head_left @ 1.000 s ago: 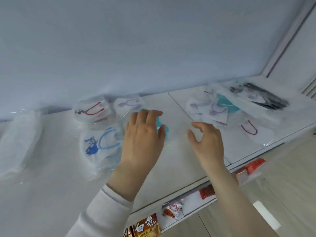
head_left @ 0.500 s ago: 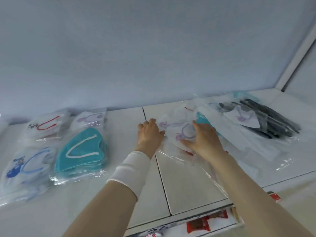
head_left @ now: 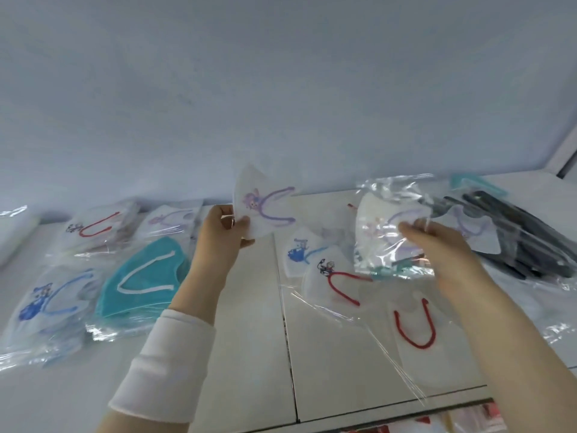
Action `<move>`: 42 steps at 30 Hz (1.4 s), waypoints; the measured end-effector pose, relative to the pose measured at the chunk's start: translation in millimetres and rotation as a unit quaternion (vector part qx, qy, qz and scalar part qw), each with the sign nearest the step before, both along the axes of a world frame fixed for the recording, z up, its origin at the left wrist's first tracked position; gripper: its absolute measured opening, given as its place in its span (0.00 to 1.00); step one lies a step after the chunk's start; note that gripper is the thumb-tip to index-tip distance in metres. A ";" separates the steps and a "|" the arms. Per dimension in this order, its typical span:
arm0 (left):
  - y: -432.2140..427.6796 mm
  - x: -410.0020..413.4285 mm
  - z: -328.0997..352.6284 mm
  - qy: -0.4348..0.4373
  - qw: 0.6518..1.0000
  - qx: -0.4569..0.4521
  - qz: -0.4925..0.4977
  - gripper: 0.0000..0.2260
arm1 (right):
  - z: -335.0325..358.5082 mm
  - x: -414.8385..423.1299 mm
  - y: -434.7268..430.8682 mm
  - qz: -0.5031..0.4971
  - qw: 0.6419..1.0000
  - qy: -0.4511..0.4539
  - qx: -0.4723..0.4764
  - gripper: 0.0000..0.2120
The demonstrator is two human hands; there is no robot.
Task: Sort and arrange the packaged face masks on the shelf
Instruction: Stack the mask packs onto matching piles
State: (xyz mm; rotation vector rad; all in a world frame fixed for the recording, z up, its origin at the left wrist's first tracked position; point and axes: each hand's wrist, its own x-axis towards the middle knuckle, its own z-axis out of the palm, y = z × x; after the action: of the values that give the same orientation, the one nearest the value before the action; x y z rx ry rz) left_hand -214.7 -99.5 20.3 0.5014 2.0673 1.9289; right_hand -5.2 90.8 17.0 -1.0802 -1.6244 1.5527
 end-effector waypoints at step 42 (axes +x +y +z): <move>96.1 169.3 -28.9 -0.074 0.990 0.051 0.108 0.08 | -14.4 81.7 176.0 0.097 0.938 -0.182 0.277 0.30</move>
State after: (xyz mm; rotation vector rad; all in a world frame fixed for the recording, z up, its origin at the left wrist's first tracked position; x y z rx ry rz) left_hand -45.4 -3.4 -8.6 0.1520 2.0068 2.1311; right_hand 76.5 266.7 2.6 -0.9426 -2.2989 0.9269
